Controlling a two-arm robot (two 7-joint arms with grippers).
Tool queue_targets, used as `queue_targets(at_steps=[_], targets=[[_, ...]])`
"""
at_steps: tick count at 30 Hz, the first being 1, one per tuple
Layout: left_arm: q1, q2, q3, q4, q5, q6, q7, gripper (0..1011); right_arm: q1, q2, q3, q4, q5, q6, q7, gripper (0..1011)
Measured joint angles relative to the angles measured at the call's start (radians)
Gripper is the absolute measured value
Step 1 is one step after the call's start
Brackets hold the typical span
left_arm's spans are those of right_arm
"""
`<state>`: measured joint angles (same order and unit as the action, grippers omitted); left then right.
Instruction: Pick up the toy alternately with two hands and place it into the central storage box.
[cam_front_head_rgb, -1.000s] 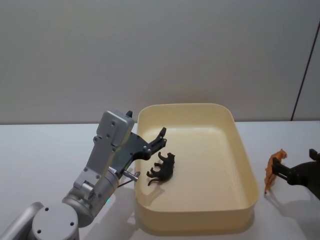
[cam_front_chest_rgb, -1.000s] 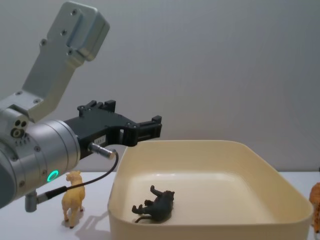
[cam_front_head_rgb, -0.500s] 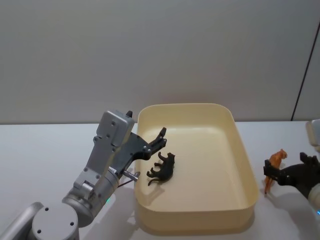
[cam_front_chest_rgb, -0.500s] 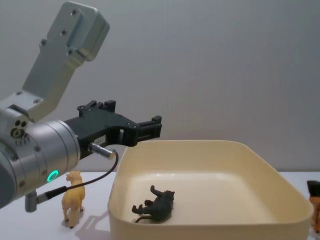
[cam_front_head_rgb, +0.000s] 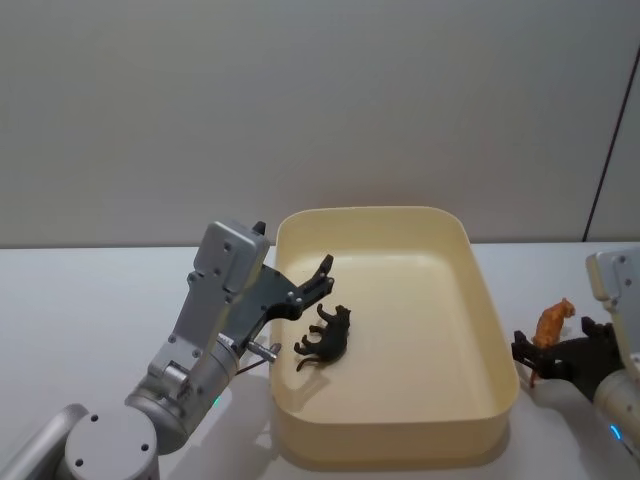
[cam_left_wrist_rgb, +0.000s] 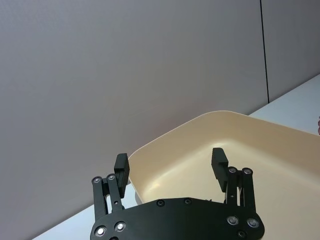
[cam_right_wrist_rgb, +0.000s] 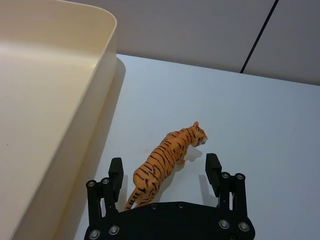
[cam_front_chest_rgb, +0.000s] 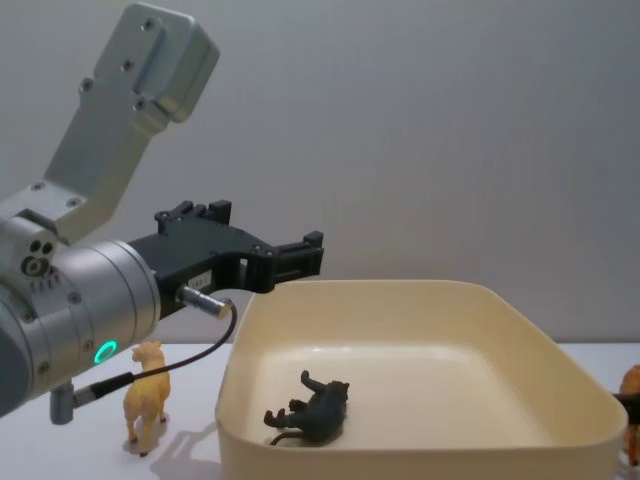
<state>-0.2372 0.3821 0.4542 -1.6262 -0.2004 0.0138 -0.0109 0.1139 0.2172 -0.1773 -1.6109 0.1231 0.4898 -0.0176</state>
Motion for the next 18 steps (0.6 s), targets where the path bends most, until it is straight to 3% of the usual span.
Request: queue_targets(at_steps=[3,18], targets=[[0.0,0.0,0.0,0.0,0.0,0.0,0.0,1001,0.005,-0.005,-0.003,0.011,-0.004,-0.003,0.004,976],[0.0,0.0,0.0,0.0,0.0,0.0,0.0,1001,0.024,-0.022,-0.012,0.053,-0.017,-0.013,0.018,559]])
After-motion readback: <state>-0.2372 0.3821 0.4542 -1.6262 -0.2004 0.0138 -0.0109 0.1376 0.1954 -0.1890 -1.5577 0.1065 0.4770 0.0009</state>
